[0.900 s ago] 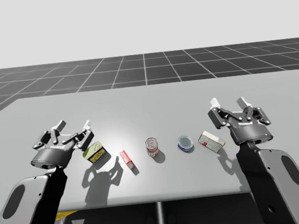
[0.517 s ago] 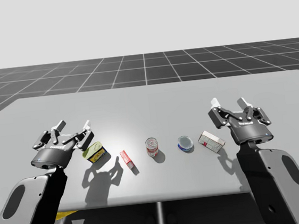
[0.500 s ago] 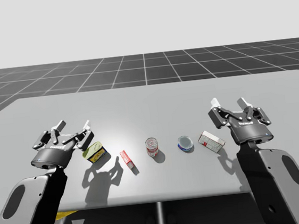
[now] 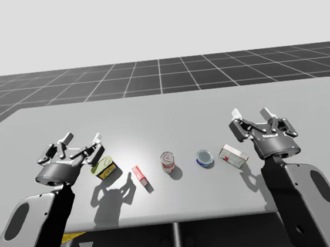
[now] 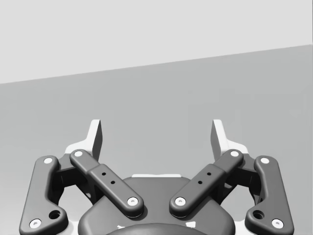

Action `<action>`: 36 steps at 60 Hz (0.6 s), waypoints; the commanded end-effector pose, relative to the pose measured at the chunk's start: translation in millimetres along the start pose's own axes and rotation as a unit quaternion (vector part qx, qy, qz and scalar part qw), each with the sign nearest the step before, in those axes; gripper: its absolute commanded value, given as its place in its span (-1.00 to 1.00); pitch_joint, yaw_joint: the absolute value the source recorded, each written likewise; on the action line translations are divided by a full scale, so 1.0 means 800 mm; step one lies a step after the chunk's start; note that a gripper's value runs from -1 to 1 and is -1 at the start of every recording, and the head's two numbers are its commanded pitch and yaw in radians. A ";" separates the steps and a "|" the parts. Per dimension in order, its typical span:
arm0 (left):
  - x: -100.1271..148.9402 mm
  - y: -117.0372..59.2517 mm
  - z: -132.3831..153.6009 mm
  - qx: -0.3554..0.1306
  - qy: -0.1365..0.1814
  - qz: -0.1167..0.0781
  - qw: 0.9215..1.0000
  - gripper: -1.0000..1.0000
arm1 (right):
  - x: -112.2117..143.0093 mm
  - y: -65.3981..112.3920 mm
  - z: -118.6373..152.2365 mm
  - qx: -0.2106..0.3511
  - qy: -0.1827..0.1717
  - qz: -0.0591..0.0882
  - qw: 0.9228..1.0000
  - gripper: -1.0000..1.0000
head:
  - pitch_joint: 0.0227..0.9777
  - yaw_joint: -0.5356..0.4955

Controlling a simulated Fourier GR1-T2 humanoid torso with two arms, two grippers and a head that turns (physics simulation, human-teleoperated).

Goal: Lift the pudding box off the table.

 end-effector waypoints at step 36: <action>-0.002 -0.008 -0.002 -0.018 -0.003 -0.005 1.000 -1.00 | 0.000 0.002 0.001 0.018 0.008 0.000 1.000 -1.00 | 0.72 -0.80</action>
